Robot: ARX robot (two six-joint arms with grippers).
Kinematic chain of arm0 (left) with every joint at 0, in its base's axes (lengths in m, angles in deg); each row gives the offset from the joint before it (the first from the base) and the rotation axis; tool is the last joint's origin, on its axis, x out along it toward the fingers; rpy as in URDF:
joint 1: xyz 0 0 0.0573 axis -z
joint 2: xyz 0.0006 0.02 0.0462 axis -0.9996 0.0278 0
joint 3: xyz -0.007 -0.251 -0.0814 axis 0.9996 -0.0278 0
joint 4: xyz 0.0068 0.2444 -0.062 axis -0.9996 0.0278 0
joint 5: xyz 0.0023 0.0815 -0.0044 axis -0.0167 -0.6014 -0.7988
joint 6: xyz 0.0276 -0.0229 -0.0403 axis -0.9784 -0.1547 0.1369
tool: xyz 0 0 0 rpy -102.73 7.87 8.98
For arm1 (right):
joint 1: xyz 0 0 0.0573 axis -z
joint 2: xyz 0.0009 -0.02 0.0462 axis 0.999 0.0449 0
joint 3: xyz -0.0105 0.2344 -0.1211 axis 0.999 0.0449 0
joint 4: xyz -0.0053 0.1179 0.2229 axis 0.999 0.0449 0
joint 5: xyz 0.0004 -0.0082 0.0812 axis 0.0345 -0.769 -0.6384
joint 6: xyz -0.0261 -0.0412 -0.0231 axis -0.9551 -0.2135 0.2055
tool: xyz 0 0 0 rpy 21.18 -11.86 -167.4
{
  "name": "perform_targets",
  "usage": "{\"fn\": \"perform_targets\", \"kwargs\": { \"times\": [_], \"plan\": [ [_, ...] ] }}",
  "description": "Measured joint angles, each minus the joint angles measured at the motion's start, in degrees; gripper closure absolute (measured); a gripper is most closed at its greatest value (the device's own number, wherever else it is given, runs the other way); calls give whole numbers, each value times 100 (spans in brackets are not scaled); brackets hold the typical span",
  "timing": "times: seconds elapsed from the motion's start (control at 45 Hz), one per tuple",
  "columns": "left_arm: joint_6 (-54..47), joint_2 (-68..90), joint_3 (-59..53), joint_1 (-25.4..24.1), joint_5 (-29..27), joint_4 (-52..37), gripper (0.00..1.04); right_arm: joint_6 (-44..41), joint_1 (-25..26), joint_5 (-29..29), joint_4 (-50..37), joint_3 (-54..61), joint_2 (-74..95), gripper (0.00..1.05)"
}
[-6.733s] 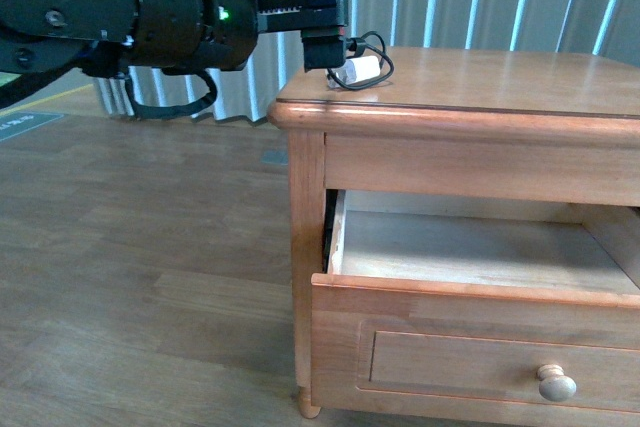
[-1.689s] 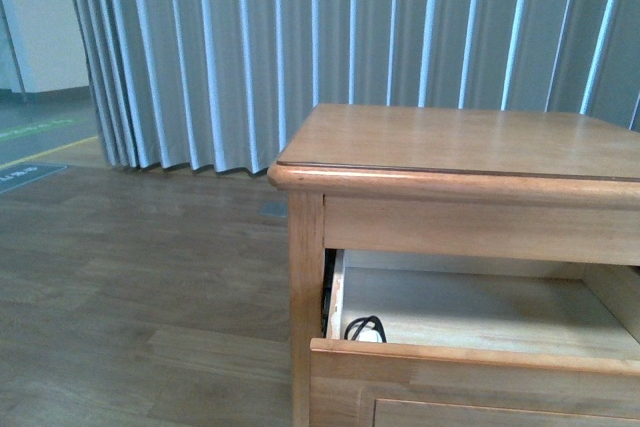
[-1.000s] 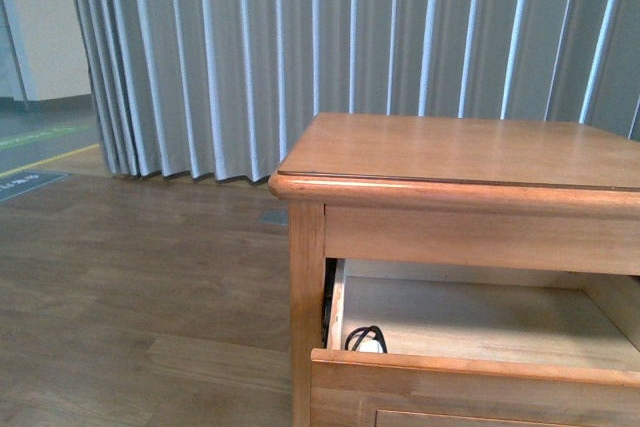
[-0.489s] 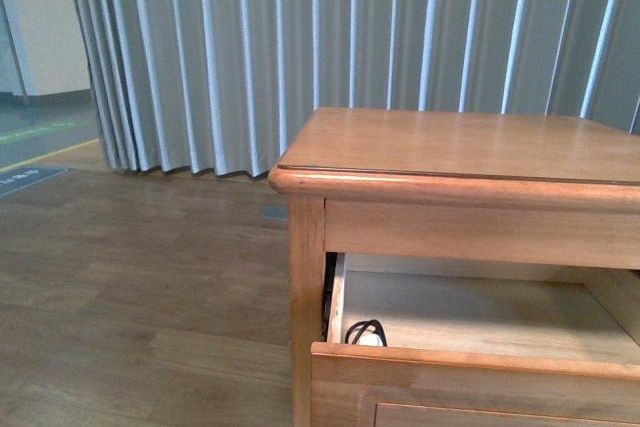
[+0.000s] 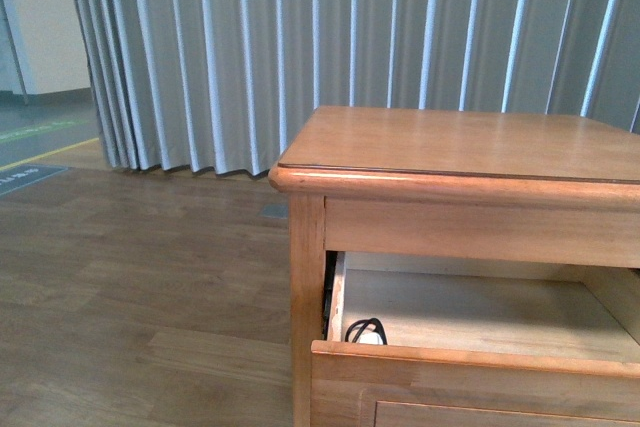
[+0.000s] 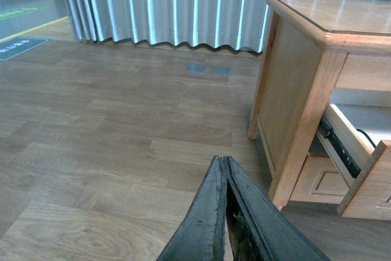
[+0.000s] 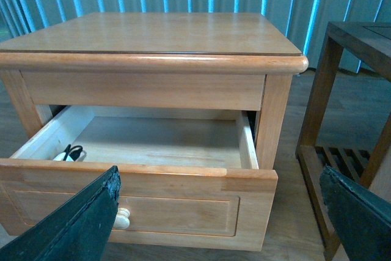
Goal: Put charger into drawer
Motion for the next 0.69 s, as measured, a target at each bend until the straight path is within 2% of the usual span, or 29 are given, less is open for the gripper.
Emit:
{"fn": "perform_targets", "kwargs": {
  "times": [0.222,0.267,0.311,0.444,0.533,0.622,0.689],
  "plan": [
    [0,0,0,0,-2,0,101,-2,0,0,0,0,0,8],
    [0,0,0,0,-2,0,97,0,0,0,0,0,0,8],
    [0,0,0,0,-2,0,87,-2,0,0,0,0,0,8],
    [0,0,0,0,-2,0,66,-2,0,0,0,0,0,8],
    [0,0,0,0,0,0,46,-2,0,-2,0,0,0,8],
    [0,0,0,0,0,0,31,-313,87,-616,-621,173,79,8],
    [0,0,0,0,0,0,21,-636,2,-704,-774,203,210,8]
  ]
}}
